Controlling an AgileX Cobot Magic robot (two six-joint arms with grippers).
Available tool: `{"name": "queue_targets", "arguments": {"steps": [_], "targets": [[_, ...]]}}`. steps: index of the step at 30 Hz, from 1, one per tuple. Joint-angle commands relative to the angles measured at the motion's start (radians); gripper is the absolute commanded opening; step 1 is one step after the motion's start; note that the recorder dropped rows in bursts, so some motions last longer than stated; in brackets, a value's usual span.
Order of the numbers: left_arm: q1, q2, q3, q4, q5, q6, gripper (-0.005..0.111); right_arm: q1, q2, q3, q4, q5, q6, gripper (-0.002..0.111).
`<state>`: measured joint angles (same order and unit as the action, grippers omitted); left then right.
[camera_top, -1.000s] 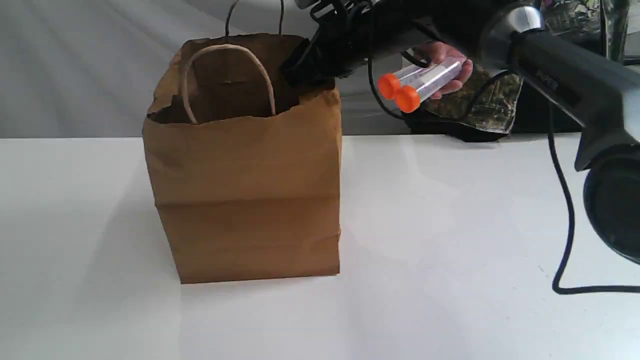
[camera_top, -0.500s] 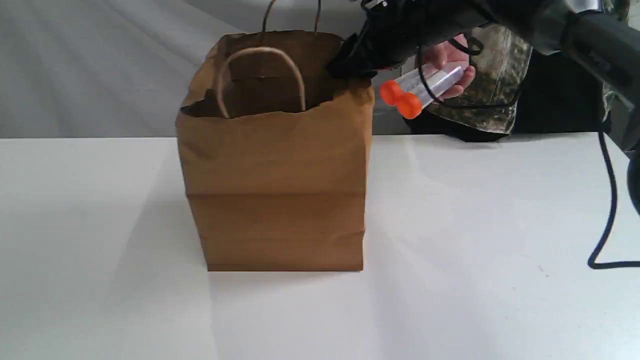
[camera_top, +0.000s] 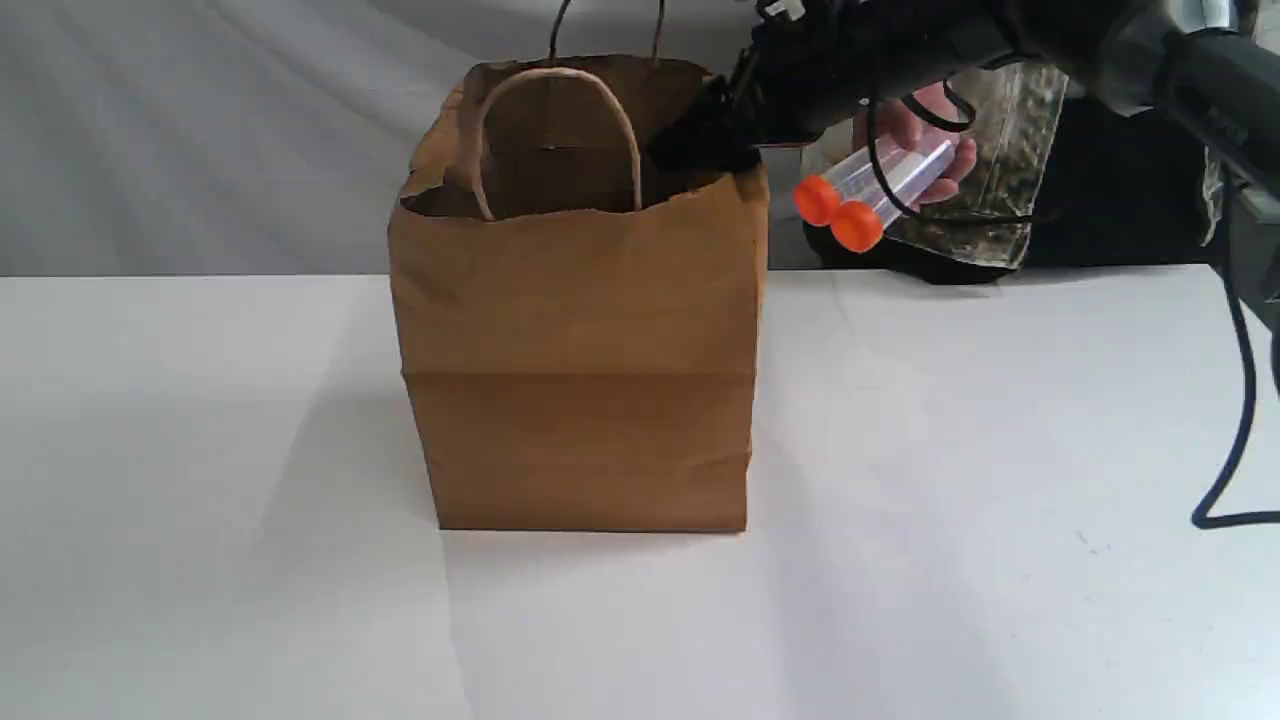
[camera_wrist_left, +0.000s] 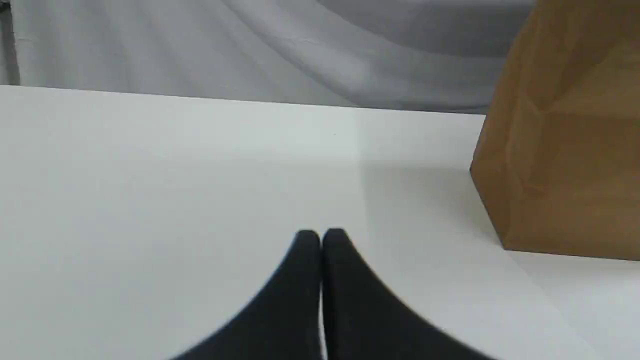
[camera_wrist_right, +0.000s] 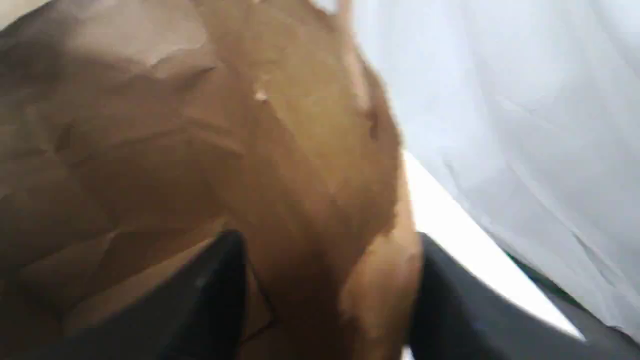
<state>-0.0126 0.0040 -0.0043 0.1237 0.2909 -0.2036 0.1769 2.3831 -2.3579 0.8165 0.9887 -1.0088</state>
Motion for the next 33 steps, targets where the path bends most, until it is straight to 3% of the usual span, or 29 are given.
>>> {"name": "queue_targets", "arguments": {"steps": [1,4,21,23,25,33], "targets": [[0.002,-0.004,0.004,0.000,-0.007,0.000,0.000,-0.001,-0.003,-0.005,0.020,-0.054,0.005,0.018],[0.002,-0.004,0.004,0.000,-0.007,0.000,0.000,0.001,-0.003,-0.005,0.034,-0.076,0.005,0.000],[0.002,-0.004,0.004,0.000,-0.007,0.000,0.000,0.001,0.035,0.001,0.048,-0.063,0.005,0.000],[0.002,-0.004,0.004,0.059,-0.023,0.035,0.000,0.001,0.035,0.001,0.048,-0.059,0.005,0.000],[0.002,-0.004,0.004,0.126,-0.101,0.043,0.000,0.001,0.035,-0.001,0.048,-0.057,0.002,0.000],[0.002,-0.004,0.004,0.066,-0.576,-0.056,0.000,0.001,0.035,-0.001,0.048,-0.040,-0.003,0.000]]}}
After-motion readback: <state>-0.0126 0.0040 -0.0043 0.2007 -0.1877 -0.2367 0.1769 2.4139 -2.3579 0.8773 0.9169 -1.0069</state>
